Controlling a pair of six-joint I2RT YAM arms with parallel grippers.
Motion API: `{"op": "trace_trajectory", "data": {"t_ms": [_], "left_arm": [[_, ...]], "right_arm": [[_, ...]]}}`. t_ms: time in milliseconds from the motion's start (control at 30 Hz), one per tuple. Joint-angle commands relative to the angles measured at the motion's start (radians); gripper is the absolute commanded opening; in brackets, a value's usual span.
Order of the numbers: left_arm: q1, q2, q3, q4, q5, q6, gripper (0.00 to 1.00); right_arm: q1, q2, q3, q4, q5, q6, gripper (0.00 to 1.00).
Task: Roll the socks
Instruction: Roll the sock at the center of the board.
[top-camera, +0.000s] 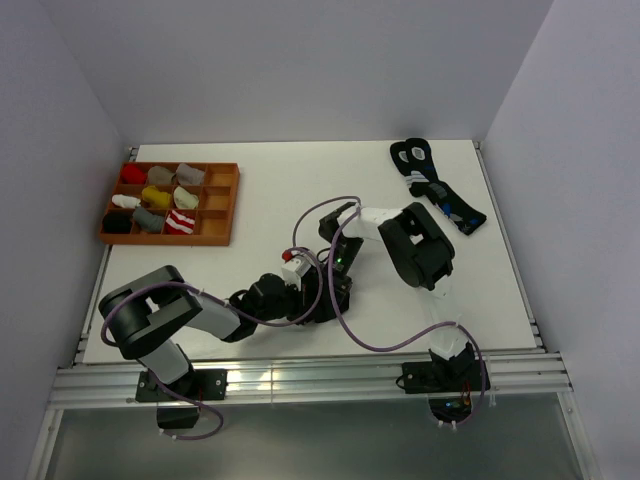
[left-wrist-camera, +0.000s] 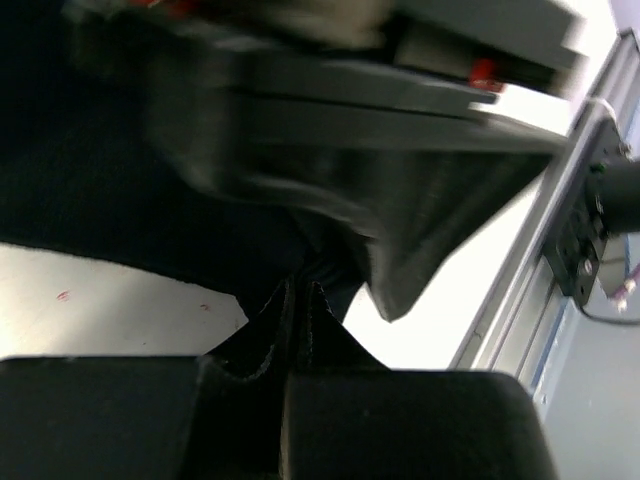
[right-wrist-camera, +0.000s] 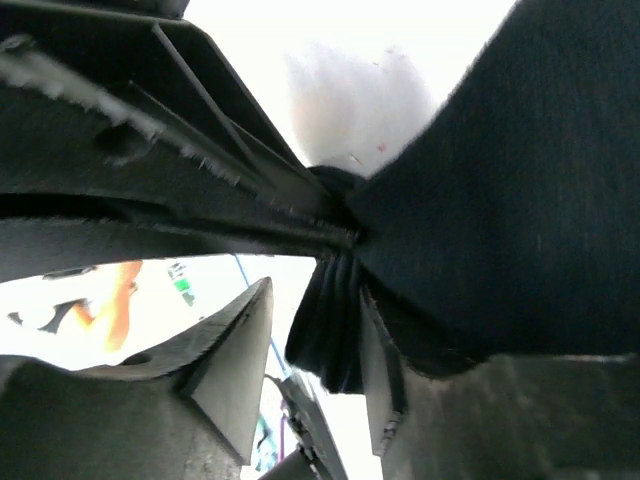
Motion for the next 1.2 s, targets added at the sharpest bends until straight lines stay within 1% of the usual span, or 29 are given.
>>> {"op": "trace_trajectory", "data": {"t_ms": [0,33,133,300,500,767,867,1000,1100,1167], "left_arm": [[-0.005,-0.022,0.029,-0.247,-0.128,-0.052,0.00],[-0.003,-0.025,0.055,-0.336,-0.147,-0.071,0.00],[-0.003,-0.048,0.077,-0.421,-0.168,-0.109,0.01],[-0.003,-0.117,0.091,-0.507,-0.181,-0.138,0.00],[-0.003,-0.157,0.137,-0.634,-0.179,-0.161,0.00],[-0.003,-0.180,0.206,-0.715,-0.145,-0.135,0.00],[-0.003,-0.171,0.244,-0.735,-0.127,-0.115,0.00],[-0.003,-0.143,0.311,-0.758,-0.104,-0.103,0.00],[-0.003,-0.145,0.350,-0.798,-0.104,-0.095,0.00],[-0.003,-0.141,0.368,-0.824,-0.099,-0.092,0.00]], "right_arm": [[-0.007,-0.108,-0.031,0.146,0.095,0.121,0.47],[-0.007,-0.119,-0.036,0.172,0.109,0.133,0.49],[-0.013,-0.149,-0.053,0.219,0.158,0.183,0.52],[-0.038,-0.197,-0.088,0.272,0.218,0.232,0.54],[-0.079,-0.255,-0.117,0.310,0.231,0.235,0.54],[-0.105,-0.370,-0.195,0.371,0.253,0.219,0.54],[-0.112,-0.403,-0.223,0.384,0.247,0.212,0.54],[-0.119,-0.493,-0.270,0.431,0.250,0.206,0.54],[-0.139,-0.544,-0.298,0.463,0.250,0.203,0.49],[-0.164,-0.574,-0.309,0.486,0.244,0.204,0.49]]}}
